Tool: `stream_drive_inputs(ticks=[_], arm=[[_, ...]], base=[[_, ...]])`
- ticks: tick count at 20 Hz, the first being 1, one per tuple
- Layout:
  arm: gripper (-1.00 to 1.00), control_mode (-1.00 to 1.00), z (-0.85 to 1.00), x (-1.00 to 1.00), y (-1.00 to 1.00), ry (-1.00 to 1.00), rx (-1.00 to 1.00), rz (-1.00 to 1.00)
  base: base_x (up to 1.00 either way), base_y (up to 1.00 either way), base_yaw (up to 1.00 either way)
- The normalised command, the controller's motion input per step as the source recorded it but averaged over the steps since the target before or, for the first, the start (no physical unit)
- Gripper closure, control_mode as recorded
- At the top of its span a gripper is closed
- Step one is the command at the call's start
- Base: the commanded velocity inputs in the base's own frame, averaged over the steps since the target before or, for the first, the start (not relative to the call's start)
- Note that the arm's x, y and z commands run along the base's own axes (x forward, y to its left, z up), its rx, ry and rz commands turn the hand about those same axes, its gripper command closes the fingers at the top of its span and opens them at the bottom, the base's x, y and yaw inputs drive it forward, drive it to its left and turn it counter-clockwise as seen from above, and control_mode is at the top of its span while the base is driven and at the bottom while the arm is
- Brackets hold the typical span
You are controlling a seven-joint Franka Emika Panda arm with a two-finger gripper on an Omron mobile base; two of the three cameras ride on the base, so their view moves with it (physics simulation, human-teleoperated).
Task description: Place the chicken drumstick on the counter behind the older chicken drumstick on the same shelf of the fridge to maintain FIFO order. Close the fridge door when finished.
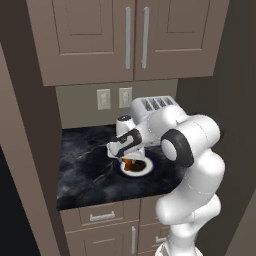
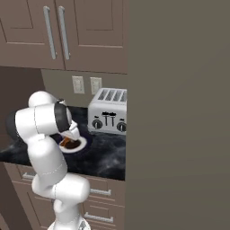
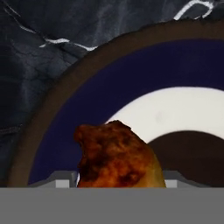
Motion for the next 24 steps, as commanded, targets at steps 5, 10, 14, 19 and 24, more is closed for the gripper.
stream_drive_inputs(ticks=[5,10,14,19,24], arm=[[1.00,-1.00,0.03,-0.22,0.04,-0.08,-0.01,0.00],[1.00,-1.00,0.55,-0.71,-0.01,-0.23,0.00,-0.01],[1.00,-1.00,0.91,-0.76,-0.12,-0.15,0.01,-0.01],[1.00,-1.00,1.00,-0.72,-0.27,-0.06,0.04,-0.03],[1.00,-1.00,0.66,-0.81,-0.52,-0.05,0.03,-0.01]], base=[[0.00,0.00,0.00],[0.00,0.00,0.00],[0.00,0.00,0.00],[0.00,0.00,0.00],[0.00,0.00,0.00]])
